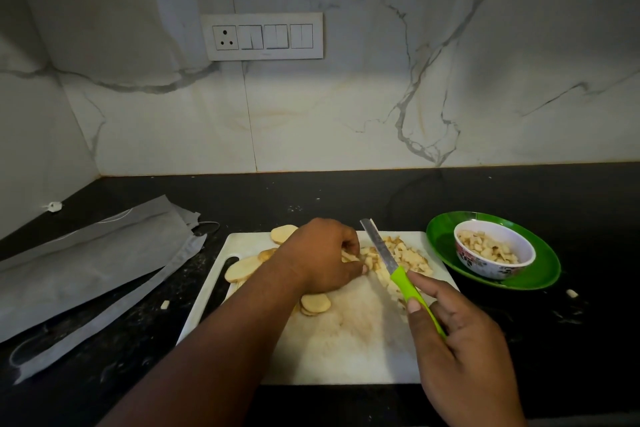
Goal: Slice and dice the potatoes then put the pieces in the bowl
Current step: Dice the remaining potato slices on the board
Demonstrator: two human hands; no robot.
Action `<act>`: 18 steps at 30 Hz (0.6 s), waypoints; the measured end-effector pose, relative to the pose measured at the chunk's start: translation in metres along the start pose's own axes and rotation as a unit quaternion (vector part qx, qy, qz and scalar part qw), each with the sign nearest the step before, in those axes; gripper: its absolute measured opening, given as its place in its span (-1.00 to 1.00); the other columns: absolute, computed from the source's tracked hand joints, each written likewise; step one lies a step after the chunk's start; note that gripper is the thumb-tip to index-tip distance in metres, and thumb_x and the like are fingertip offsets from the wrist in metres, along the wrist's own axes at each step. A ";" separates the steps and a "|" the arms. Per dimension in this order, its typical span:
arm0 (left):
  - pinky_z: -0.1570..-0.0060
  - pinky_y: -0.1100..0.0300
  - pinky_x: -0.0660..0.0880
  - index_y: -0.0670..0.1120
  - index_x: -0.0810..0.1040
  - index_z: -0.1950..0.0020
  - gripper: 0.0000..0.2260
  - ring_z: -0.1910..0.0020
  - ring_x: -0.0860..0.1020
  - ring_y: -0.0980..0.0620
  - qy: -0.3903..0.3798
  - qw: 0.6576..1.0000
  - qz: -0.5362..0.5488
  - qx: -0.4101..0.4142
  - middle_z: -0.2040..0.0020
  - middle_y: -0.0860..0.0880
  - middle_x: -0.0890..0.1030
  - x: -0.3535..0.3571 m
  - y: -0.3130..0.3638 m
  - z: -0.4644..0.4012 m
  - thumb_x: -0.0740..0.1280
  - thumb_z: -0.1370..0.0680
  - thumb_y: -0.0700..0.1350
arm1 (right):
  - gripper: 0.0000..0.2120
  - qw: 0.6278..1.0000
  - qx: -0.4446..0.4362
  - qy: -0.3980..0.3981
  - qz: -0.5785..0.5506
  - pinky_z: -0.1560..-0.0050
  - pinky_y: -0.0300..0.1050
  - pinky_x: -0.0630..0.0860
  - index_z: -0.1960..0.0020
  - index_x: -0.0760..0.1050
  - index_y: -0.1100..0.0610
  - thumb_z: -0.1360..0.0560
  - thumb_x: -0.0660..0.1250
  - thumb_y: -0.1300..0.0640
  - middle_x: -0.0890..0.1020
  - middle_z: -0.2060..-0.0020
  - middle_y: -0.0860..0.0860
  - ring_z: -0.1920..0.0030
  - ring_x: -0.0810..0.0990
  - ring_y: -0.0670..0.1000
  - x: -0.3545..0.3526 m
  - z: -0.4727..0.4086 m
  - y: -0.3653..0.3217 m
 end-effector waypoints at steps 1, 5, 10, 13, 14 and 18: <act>0.03 0.16 0.56 0.13 0.64 -0.03 -0.74 0.03 0.56 0.13 0.001 1.000 0.002 0.005 0.03 0.17 0.60 0.000 0.000 0.001 0.49 -0.49 0.25 | -0.70 1.000 -0.001 0.000 0.000 -0.02 -0.28 0.55 -0.24 0.59 -0.16 -0.55 0.35 0.09 0.66 0.02 -0.37 -0.06 0.60 -0.31 0.000 0.000 0.000; -0.28 0.15 0.47 0.18 0.63 -0.32 -0.66 -0.23 0.48 0.17 -0.030 0.999 0.008 0.036 -0.26 0.17 0.59 -0.010 -0.007 0.009 0.46 -0.55 0.17 | -0.69 1.000 0.000 -0.002 0.000 -0.03 -0.40 0.49 -0.25 0.59 -0.16 -0.55 0.36 0.10 0.65 0.00 -0.39 -0.08 0.56 -0.38 -0.002 0.000 -0.002; -0.42 0.13 0.23 0.31 0.55 -0.39 -0.57 -0.43 0.26 0.15 -0.107 0.992 0.010 0.061 -0.43 0.30 0.47 -0.016 -0.025 0.011 0.45 -0.58 -0.05 | -0.69 1.000 -0.002 -0.001 0.004 -0.04 -0.38 0.50 -0.25 0.59 -0.16 -0.55 0.35 0.09 0.64 0.01 -0.41 -0.08 0.54 -0.41 -0.001 0.000 -0.002; -0.41 0.13 0.26 0.30 0.57 -0.39 -0.63 -0.41 0.29 0.14 -0.112 0.991 0.010 0.070 -0.41 0.29 0.50 -0.013 -0.025 0.006 0.45 -0.60 0.04 | -0.70 1.000 -0.006 -0.002 0.004 -0.05 -0.32 0.53 -0.26 0.59 -0.13 -0.56 0.35 0.10 0.65 -0.01 -0.36 -0.08 0.56 -0.38 -0.001 -0.001 -0.002; -0.38 0.15 0.29 0.28 0.58 -0.38 -0.65 -0.38 0.33 0.15 -0.110 0.991 0.014 0.069 -0.38 0.26 0.52 -0.013 -0.024 0.005 0.45 -0.60 0.05 | -0.70 1.000 -0.005 -0.002 0.002 -0.07 -0.27 0.55 -0.26 0.59 -0.12 -0.56 0.35 0.10 0.66 -0.01 -0.36 -0.07 0.57 -0.37 -0.001 0.000 -0.002; -0.25 0.19 0.47 0.21 0.65 -0.32 -0.66 -0.18 0.51 0.19 -0.107 0.992 0.049 0.052 -0.22 0.20 0.58 -0.012 -0.021 0.003 0.51 -0.55 0.05 | -0.71 1.000 0.002 -0.008 0.001 -0.06 -0.18 0.59 -0.26 0.58 -0.14 -0.56 0.34 0.08 0.66 0.01 -0.37 -0.06 0.59 -0.34 -0.001 0.001 -0.003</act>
Point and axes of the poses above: each hand's wrist, its own z-axis away from the middle knuckle, its own x-axis out of the palm, y = z × x, the point moved 3 cm from there along -z, towards the middle knuckle
